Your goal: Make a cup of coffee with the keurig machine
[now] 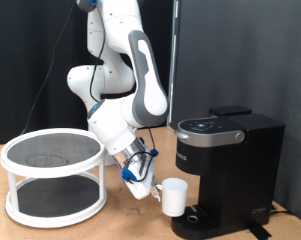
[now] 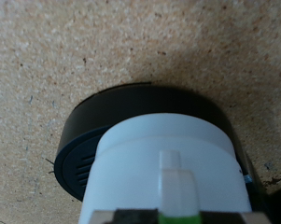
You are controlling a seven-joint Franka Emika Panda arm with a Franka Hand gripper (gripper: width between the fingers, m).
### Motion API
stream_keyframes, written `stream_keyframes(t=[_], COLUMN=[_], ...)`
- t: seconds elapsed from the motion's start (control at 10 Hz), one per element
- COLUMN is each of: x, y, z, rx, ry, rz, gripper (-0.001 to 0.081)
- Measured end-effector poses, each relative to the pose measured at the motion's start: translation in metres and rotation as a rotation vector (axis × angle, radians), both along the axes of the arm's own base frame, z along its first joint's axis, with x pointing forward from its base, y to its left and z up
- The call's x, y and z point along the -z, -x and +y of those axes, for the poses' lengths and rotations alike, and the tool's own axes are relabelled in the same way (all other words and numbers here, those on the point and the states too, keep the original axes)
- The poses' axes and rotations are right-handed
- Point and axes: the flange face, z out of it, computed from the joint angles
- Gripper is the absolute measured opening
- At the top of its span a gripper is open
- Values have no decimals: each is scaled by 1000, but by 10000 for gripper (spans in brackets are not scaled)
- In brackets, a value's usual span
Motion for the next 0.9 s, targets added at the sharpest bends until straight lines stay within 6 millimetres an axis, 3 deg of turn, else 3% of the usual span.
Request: stream_keyframes(t=[0.9], x=[12], y=[-19], z=[27], rx=[13], ry=[-8], rz=[-40], gripper=[7])
